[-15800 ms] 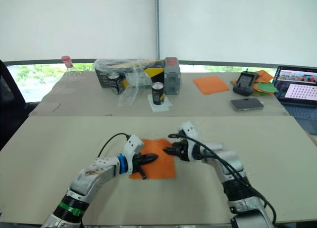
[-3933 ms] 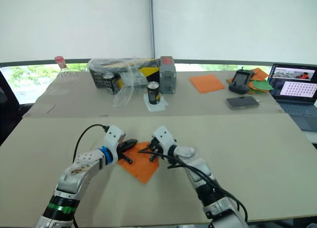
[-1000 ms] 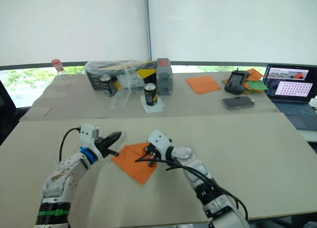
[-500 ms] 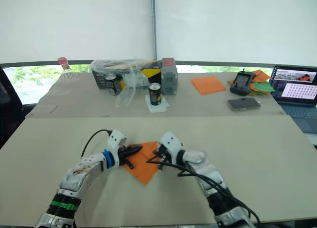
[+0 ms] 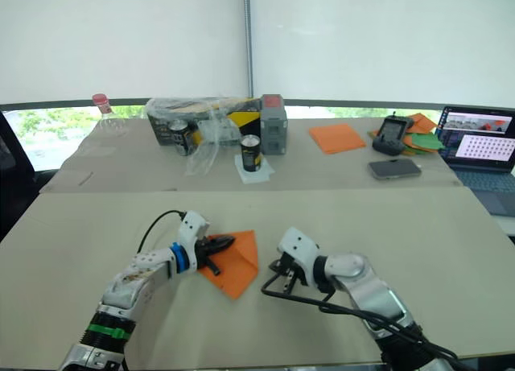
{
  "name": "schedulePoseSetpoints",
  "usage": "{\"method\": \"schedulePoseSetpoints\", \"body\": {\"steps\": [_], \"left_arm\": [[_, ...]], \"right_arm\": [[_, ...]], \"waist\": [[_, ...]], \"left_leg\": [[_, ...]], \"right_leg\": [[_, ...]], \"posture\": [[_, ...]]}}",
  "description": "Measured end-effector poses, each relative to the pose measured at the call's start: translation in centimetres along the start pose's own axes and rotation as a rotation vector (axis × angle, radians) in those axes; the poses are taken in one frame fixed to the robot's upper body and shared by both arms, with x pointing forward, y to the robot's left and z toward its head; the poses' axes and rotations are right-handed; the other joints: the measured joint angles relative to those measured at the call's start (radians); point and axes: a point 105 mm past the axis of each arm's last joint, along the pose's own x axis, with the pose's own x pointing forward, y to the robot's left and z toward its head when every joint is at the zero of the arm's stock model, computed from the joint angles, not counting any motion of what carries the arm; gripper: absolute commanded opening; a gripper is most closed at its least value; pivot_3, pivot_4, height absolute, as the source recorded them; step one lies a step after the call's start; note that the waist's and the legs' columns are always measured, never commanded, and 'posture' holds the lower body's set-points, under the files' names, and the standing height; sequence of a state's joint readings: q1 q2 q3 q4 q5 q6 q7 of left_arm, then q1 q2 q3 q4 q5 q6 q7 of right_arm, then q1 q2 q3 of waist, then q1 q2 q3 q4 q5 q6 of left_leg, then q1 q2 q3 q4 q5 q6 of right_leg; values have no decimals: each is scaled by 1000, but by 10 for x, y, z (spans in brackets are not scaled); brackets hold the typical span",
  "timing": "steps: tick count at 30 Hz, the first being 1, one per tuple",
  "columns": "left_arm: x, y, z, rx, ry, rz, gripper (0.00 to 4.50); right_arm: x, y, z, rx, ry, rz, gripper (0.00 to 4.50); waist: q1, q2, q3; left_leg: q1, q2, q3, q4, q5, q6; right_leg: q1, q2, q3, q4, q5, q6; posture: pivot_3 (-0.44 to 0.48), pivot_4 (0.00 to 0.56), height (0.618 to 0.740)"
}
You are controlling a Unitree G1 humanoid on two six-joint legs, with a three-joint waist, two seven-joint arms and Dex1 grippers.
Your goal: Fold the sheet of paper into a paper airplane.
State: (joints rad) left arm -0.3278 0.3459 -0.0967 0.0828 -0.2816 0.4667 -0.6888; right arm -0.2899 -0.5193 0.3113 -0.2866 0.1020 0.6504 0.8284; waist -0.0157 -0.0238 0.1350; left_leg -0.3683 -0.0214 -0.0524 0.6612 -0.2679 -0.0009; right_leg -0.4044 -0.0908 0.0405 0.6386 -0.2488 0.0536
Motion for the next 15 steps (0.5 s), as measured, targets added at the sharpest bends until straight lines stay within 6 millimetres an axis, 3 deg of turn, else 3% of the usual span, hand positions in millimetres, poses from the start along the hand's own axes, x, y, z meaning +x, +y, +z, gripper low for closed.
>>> {"method": "schedulePoseSetpoints", "body": {"steps": [5, 15], "left_arm": [[-1, 1, -1, -16, 5, 5, 19], [-3, 2, -3, -32, -1, 16, 19]], "right_arm": [[11, 16, 5, 58, -41, 72, 0], [15, 26, 7, 155, -89, 125, 0]], "waist": [[-2, 0, 0], [0, 0, 0]], "left_leg": [[0, 1, 0, 0, 0, 0], [0, 0, 0, 0, 0, 0]], "right_leg": [[0, 0, 0, 1, 0, 0], [0, 0, 0, 0, 0, 0]], "posture": [[0, 150, 740], [0, 150, 740]]}}
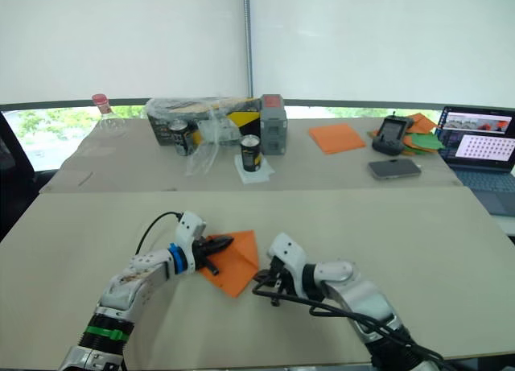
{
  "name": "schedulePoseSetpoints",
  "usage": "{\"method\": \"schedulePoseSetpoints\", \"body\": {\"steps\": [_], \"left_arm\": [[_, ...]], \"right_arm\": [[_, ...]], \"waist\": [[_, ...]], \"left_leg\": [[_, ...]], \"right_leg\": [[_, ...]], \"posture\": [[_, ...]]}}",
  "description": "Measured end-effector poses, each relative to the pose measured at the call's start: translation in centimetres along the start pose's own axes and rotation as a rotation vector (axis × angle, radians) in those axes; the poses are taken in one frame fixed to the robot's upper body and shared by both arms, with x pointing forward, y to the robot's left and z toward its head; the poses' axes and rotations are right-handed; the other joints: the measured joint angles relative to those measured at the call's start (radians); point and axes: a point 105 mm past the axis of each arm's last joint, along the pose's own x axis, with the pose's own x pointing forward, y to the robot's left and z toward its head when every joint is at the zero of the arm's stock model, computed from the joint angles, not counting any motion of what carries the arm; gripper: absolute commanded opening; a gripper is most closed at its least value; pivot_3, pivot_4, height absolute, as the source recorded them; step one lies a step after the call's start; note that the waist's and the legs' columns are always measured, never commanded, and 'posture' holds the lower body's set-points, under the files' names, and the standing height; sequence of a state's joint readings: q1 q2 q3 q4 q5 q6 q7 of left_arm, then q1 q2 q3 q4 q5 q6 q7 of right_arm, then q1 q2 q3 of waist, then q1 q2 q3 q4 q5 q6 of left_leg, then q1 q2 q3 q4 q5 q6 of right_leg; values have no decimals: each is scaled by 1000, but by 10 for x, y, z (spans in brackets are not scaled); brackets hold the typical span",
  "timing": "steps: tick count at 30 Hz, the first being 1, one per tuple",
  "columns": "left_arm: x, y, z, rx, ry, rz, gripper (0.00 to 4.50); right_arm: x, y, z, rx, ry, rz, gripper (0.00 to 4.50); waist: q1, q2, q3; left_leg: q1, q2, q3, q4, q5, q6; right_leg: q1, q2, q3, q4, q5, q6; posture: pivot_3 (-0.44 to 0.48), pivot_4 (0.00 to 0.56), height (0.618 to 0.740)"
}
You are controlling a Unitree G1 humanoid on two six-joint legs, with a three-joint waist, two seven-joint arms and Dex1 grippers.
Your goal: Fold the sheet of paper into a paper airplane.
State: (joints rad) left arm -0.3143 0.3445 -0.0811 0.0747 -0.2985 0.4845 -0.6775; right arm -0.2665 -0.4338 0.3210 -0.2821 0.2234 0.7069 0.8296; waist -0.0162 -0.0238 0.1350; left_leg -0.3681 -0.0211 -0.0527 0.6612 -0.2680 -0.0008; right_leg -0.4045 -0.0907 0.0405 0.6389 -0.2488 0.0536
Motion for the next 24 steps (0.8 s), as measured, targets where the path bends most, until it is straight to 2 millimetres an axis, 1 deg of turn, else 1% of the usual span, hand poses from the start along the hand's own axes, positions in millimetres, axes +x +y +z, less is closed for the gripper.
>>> {"method": "schedulePoseSetpoints", "body": {"steps": [5, 9, 13, 16, 18, 24], "left_arm": [[0, -1, 0, -1, -1, 3, 19], [1, -7, -2, -18, 6, -2, 19], [2, -18, -2, -57, 25, -27, 19], [3, -28, -3, -99, 47, -64, 19], [2, -32, -2, -112, 60, -74, 19], [1, -48, -2, -171, 123, -117, 19]], "right_arm": [[0, -12, 18, 17, -87, -60, 0], [1, -19, 33, 28, -151, -89, 0], [3, -18, 34, 51, -168, -80, 0], [5, -20, 31, 68, -162, -87, 0], [7, -21, 30, 82, -163, -91, 0], [13, -31, 24, 129, -162, -132, 0]], "waist": [[0, 0, 0], [1, 0, 0], [4, 0, 0], [4, 0, 0], [3, 0, 0], [2, 0, 1]], "left_leg": [[0, 0, 0, 0, 0, 0], [0, 0, 0, 0, 0, 0], [0, -1, 0, 0, 0, 0], [-1, -1, 0, 0, 0, 0], [-1, -1, 0, 0, 0, 0], [-1, -1, 0, 0, 0, 0]], "right_leg": [[0, 0, 0, 0, 0, 0], [0, 0, 0, 0, 0, 0], [0, -1, 0, 0, 0, 0], [0, -1, 0, 0, 0, 0], [-1, -1, 0, 0, 0, 0], [-1, -1, 0, 0, 0, 0]], "posture": [[0, 150, 740], [0, 150, 740], [0, 150, 740], [0, 150, 740], [0, 150, 740], [0, 150, 740]]}}
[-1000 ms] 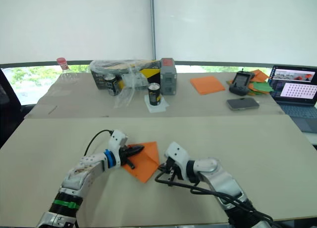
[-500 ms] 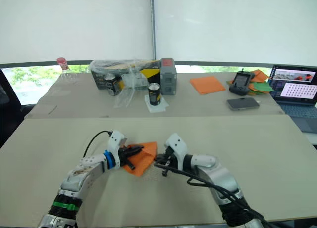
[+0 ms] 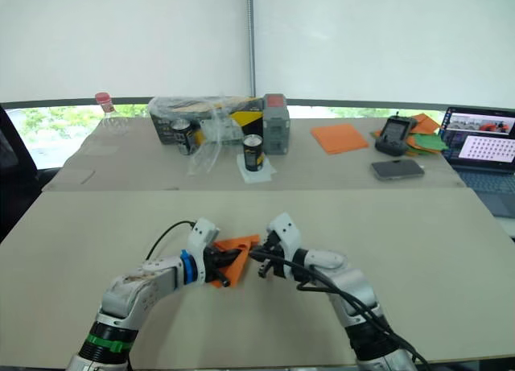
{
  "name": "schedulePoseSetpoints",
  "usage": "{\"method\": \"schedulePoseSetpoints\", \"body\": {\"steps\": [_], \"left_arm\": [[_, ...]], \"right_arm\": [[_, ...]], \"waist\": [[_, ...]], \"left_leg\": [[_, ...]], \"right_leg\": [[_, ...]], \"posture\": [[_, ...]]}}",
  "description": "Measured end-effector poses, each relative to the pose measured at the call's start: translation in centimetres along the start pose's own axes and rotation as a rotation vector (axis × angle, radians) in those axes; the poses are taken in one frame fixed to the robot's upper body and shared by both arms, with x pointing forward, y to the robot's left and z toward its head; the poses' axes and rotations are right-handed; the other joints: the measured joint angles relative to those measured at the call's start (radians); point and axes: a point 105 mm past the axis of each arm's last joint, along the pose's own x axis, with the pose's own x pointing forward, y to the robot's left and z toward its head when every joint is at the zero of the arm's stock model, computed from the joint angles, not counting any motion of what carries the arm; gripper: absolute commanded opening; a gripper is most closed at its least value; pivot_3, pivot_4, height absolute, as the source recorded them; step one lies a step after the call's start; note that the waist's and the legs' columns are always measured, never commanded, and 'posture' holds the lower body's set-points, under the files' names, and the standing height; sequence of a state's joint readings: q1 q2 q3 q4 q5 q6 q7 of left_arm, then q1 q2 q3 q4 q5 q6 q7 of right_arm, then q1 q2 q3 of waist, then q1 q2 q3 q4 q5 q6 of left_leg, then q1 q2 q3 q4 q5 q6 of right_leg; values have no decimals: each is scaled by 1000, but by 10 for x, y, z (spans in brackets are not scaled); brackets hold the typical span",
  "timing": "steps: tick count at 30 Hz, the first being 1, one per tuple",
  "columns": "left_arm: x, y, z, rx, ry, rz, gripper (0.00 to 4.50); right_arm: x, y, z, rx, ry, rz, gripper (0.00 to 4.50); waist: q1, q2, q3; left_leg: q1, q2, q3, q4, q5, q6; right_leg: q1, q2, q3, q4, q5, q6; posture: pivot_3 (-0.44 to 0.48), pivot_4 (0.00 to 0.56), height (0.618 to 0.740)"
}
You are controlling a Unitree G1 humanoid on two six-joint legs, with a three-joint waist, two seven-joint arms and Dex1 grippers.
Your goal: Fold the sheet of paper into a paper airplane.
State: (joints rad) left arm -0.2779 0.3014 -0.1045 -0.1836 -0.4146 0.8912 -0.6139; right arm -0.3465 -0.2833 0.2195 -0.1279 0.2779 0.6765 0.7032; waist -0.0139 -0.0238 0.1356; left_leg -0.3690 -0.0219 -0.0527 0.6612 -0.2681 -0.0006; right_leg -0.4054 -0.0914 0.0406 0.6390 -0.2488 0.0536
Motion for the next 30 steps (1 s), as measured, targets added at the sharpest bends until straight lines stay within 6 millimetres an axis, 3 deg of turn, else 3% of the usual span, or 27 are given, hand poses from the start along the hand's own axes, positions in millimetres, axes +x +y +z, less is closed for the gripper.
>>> {"method": "schedulePoseSetpoints", "body": {"steps": [6, 11, 20, 25, 30], "left_arm": [[2, -7, 2, -36, 50, 1, 19], [5, -7, 18, -69, 18, 18, 19], [-25, 8, 13, -13, 88, 30, 19], [-48, 4, 30, 43, 42, -68, 19], [-40, 6, 42, 40, -47, -73, 19]], "right_arm": [[3, -11, 4, 16, -27, -39, 0], [3, -19, 5, 19, -35, -63, 0], [1, -22, -4, 25, -9, -73, 0], [-2, -24, -6, 18, 3, -81, 0], [0, -22, -7, 16, 5, -69, 0]], "waist": [[-1, 0, 0], [-1, 0, 1], [-7, 0, 2], [-4, 1, 3], [0, 1, 3]], "left_leg": [[0, 0, 0, 0, 0, 0], [0, 0, 0, 0, 0, 0], [-2, 0, 0, 0, 0, 0], [-2, 0, 0, 0, 0, 0], [-2, 0, 0, 0, 0, 0]], "right_leg": [[0, 0, 0, 0, 0, 0], [-1, 0, 0, 0, 0, 0], [-3, 0, 1, 0, 0, 0], [-3, 0, 0, 0, 0, 0], [-3, -1, 0, 0, 0, 0]], "posture": [[0, 150, 740], [0, 150, 740], [0, 150, 740], [0, 150, 740], [0, 150, 740]]}}
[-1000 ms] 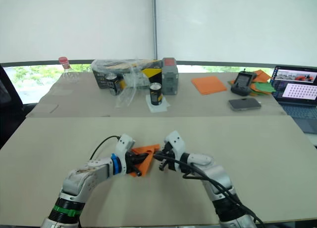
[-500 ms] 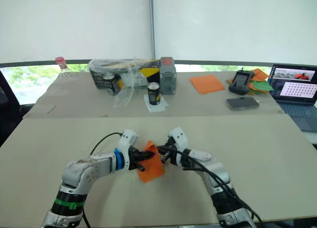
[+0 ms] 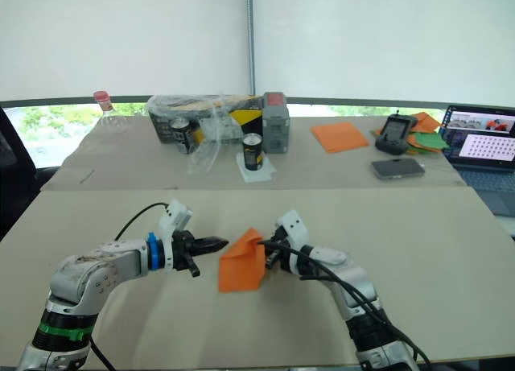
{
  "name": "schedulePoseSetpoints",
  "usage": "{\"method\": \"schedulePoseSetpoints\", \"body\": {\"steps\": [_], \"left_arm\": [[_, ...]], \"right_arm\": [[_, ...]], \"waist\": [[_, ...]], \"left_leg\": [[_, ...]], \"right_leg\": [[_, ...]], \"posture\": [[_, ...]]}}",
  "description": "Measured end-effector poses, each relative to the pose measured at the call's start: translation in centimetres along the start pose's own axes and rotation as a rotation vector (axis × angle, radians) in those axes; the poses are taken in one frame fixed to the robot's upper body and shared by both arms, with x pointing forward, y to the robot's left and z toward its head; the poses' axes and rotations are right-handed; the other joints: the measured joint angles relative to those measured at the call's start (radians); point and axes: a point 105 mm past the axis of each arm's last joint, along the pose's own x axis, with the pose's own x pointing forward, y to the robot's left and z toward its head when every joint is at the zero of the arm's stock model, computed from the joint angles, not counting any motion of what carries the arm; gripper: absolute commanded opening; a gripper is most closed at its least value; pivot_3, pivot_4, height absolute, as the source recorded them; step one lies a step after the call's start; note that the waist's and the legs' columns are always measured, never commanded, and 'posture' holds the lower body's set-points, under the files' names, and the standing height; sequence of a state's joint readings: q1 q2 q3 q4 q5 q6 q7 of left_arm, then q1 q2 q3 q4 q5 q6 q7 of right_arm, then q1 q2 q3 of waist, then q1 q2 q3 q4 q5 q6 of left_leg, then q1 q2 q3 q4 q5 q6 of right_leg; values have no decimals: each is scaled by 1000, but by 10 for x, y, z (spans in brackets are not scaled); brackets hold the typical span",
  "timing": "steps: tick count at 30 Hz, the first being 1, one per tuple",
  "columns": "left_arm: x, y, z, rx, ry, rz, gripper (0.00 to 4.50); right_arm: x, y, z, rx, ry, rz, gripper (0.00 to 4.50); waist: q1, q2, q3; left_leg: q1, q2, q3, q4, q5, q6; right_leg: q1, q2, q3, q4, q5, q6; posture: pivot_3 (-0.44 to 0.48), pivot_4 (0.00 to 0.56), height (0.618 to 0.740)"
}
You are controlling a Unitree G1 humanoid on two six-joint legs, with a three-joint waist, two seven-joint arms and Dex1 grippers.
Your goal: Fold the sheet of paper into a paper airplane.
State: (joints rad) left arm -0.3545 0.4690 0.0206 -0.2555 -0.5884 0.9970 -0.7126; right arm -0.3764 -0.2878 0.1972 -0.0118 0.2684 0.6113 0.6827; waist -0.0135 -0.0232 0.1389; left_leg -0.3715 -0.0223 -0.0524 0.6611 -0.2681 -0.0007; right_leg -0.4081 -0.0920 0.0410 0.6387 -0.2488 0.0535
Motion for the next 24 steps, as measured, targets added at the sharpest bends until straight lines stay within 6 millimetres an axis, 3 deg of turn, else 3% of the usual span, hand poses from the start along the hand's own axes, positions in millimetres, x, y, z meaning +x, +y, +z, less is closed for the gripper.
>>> {"method": "schedulePoseSetpoints", "body": {"steps": [10, 24], "left_arm": [[38, 10, -21, 72, 46, 88, 19], [47, 11, -28, 77, 46, 83, 19]], "right_arm": [[2, 7, 3, -17, -6, 21, 0], [7, 14, 10, -14, -30, 37, 0]], "waist": [[-2, 0, 0], [-2, 0, 0]], "left_leg": [[0, 0, 0, 0, 0, 0], [-1, 0, 0, 0, 0, 0]], "right_leg": [[0, 0, 0, 0, 0, 0], [-1, 0, 0, 1, 0, 0]], "posture": [[0, 150, 740], [0, 150, 740]]}}
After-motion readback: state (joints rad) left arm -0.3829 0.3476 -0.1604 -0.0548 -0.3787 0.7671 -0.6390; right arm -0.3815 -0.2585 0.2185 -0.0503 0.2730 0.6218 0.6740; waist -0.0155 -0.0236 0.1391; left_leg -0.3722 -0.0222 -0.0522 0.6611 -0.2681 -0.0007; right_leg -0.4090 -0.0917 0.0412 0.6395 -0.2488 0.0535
